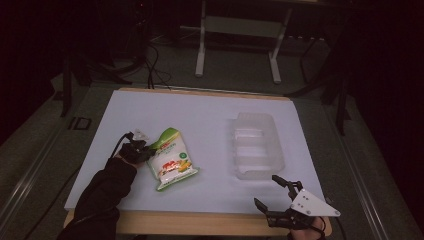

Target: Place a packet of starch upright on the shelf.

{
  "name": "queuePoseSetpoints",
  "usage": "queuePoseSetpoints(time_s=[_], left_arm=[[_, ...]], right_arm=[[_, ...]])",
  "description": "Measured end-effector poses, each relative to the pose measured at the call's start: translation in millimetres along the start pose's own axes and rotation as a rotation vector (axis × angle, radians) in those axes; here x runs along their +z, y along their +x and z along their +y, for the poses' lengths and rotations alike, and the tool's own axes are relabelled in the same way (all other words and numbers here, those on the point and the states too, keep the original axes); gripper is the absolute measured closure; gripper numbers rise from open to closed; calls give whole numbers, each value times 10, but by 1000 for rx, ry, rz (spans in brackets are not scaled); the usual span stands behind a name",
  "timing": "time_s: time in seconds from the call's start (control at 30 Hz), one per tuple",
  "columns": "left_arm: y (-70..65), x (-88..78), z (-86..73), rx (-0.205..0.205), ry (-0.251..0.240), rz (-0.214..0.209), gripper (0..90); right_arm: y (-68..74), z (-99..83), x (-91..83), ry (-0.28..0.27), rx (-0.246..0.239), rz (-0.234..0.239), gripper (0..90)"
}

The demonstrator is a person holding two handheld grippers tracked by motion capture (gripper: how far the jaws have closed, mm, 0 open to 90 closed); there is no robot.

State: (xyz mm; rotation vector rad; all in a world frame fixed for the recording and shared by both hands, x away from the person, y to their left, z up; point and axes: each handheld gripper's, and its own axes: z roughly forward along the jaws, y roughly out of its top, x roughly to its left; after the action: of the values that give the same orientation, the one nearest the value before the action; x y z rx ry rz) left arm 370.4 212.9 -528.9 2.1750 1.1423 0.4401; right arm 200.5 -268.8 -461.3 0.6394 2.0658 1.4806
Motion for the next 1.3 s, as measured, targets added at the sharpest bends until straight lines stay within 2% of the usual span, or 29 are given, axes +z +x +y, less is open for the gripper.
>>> queuePoseSetpoints(time_s=[0.07,0.17,0.2,0.23,0.27,0.47,0.5,0.57,0.6,0.7,0.8,0.93,1.07,1.1,1.23,1.27,1.3], left_arm=[[-18,-8,5,7,-1,12,795],[-4,-54,16,-16,-31,0,802],[8,-111,35,-30,-60,-13,804],[8,-111,35,-30,-60,-13,805],[3,-186,71,-36,-87,-23,805],[-63,-357,171,-7,-132,-32,814],[-101,-426,207,11,-153,-31,816],[-101,-426,207,11,-153,-31,816],[-159,-521,248,17,-175,-41,816],[-204,-575,262,27,-190,-40,817],[-251,-652,258,34,-214,-52,819],[-321,-760,240,27,-250,-77,821],[-376,-814,255,40,-254,-74,821],[-407,-850,270,50,-251,-74,821],[-472,-910,298,74,-259,-78,823],[-525,-958,317,98,-263,-78,823],[-525,-958,317,98,-263,-78,823]], right_arm=[[-3,-1,-1,1,0,0,137],[-13,-3,-5,0,0,1,138],[-21,-1,-9,-5,2,-2,138],[-23,0,-12,-6,3,-2,138],[-25,1,-19,-7,3,-5,139],[-14,27,-40,-15,-24,-29,139],[-16,30,-46,-18,-17,-33,139],[-22,31,-49,-23,-15,-37,139],[-33,34,-64,-36,-3,-44,139],[-56,41,-83,-50,15,-52,144],[-57,50,-94,-36,19,-62,171],[-66,75,-97,-25,42,-50,195],[-59,89,-83,5,43,-42,250],[-37,103,-80,23,21,-64,283],[-34,115,-73,22,12,-55,280],[-38,114,-74,16,19,-48,272],[-46,113,-76,16,16,-46,267]])
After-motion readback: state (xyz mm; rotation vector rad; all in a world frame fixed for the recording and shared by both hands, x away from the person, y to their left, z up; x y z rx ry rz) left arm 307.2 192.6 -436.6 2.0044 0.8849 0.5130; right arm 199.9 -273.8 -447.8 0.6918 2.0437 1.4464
